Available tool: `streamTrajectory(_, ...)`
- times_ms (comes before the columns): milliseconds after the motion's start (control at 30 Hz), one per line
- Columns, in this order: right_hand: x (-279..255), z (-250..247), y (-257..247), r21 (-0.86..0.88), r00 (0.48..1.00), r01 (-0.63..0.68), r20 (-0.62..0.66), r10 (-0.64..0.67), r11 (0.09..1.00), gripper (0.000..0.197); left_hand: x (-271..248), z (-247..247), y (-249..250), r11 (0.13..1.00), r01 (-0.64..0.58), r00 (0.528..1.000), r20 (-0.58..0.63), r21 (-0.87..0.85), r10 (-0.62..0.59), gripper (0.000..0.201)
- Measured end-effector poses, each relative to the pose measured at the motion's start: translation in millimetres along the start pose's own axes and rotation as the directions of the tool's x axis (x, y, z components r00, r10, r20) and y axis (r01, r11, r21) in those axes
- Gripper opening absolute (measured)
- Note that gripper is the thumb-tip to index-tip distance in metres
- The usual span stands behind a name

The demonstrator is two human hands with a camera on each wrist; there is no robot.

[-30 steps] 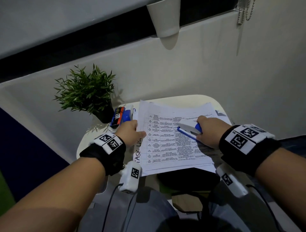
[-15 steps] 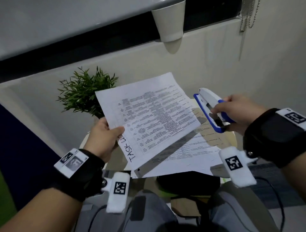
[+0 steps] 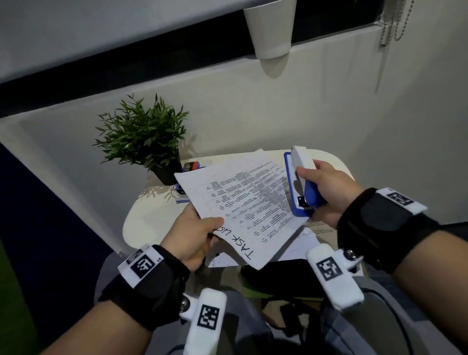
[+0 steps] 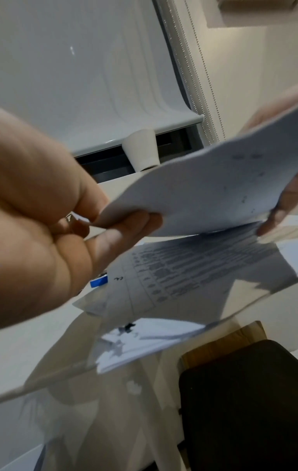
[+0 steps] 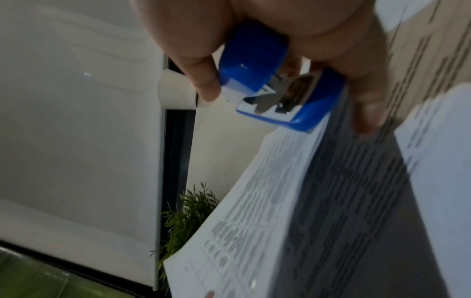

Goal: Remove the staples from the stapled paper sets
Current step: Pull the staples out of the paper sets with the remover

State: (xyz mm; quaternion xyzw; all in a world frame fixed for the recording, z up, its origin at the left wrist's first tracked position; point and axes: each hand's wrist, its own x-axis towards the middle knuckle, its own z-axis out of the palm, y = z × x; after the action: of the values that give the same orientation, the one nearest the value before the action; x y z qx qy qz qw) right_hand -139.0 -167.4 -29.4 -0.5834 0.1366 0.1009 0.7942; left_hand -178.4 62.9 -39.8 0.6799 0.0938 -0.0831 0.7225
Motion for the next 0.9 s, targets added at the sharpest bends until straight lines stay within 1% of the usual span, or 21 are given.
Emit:
streamTrajectory(33, 1, 2, 1, 0.011, 0.999, 0.045, 0.016, -0.046, 0.999, 0.028, -1, 1, 0, 1.000, 0.005, 1.000, 0.005, 0.028, -0.005, 0.041)
streamTrajectory(67, 2, 4, 2, -0.025, 0.994, 0.106, 0.016, -0.106, 0.994, 0.031, -1, 1, 0, 0.999, 0.014, 1.000, 0.008, 0.047, -0.015, 0.042)
streamTrajectory(133, 6, 5, 2, -0.135, 0.979, 0.202, -0.012, -0.206, 0.970, 0.028, 0, -1, 1, 0.998, 0.026, 0.999, 0.020, 0.057, -0.028, 0.046)
streamTrajectory(167, 7, 4, 2, -0.176, 0.973, 0.221, -0.022, -0.229, 0.959, 0.024, 0, -4, 2, 0.999, 0.026, 1.000, 0.016, 0.030, -0.026, 0.045)
streamTrajectory(200, 8, 2, 2, -0.203, 0.971, 0.232, -0.016, -0.240, 0.951, 0.020, 1, -8, 4, 0.999, 0.025, 1.000, -0.007, -0.027, -0.025, 0.042)
streamTrajectory(233, 10, -1, 2, -0.226, 0.969, 0.239, 0.002, -0.246, 0.944, 0.016, 2, -13, 9, 0.992, 0.029, 0.998, -0.043, -0.125, -0.035, 0.037)
streamTrajectory(267, 9, -3, 2, -0.243, 0.969, 0.247, 0.030, -0.247, 0.938, 0.013, 2, -19, 14, 0.967, 0.044, 0.995, -0.071, -0.252, -0.064, 0.036)
streamTrajectory(300, 9, -6, 3, -0.260, 0.967, 0.254, 0.057, -0.248, 0.932, 0.013, 4, -28, 17, 0.924, 0.065, 0.992, -0.078, -0.376, -0.102, 0.041)
streamTrajectory(333, 7, -9, 3, -0.271, 0.964, 0.265, 0.096, -0.248, 0.926, 0.014, 7, -37, 20, 0.887, 0.092, 0.987, -0.078, -0.453, -0.142, 0.051)
streamTrajectory(367, 6, -12, 5, -0.284, 0.960, 0.273, 0.142, -0.241, 0.919, 0.016, 9, -46, 22, 0.874, 0.128, 0.982, -0.064, -0.468, -0.178, 0.061)
streamTrajectory(400, 5, -15, 6, -0.296, 0.954, 0.280, 0.195, -0.229, 0.913, 0.019, 11, -54, 23, 0.886, 0.171, 0.977, -0.044, -0.432, -0.210, 0.067)
streamTrajectory(433, 3, -18, 7, -0.313, 0.944, 0.287, 0.252, -0.212, 0.906, 0.024, 12, -59, 22, 0.904, 0.218, 0.971, -0.016, -0.368, -0.240, 0.069)
streamTrajectory(500, 0, -21, 10, -0.373, 0.922, 0.307, 0.347, -0.175, 0.876, 0.031, 14, -62, 14, 0.934, 0.302, 0.952, 0.011, -0.191, -0.305, 0.057)
streamTrajectory(567, -3, -20, 12, -0.454, 0.903, 0.330, 0.406, -0.137, 0.828, 0.035, 13, -57, 5, 0.938, 0.345, 0.938, 0.046, -0.012, -0.345, 0.041)
streamTrajectory(600, -3, -18, 12, -0.475, 0.893, 0.341, 0.432, -0.122, 0.811, 0.036, 13, -54, 0, 0.939, 0.335, 0.938, 0.061, 0.075, -0.340, 0.034)
streamTrajectory(667, -2, -15, 13, -0.503, 0.882, 0.351, 0.461, -0.098, 0.790, 0.032, 13, -49, -6, 0.925, 0.251, 0.957, 0.071, 0.284, -0.282, 0.022)
streamTrajectory(733, 1, -14, 13, -0.529, 0.879, 0.364, 0.468, -0.095, 0.767, 0.034, 12, -45, -4, 0.886, 0.160, 0.975, 0.074, 0.434, -0.212, 0.023)
streamTrajectory(833, 5, -15, 11, -0.539, 0.894, 0.358, 0.433, -0.113, 0.762, 0.035, 15, -46, 0, 0.856, 0.077, 0.986, 0.090, 0.512, -0.143, 0.028)
streamTrajectory(900, 7, -15, 10, -0.546, 0.905, 0.359, 0.401, -0.140, 0.757, 0.034, 15, -50, 0, 0.825, 0.039, 0.985, 0.119, 0.563, -0.128, 0.031)
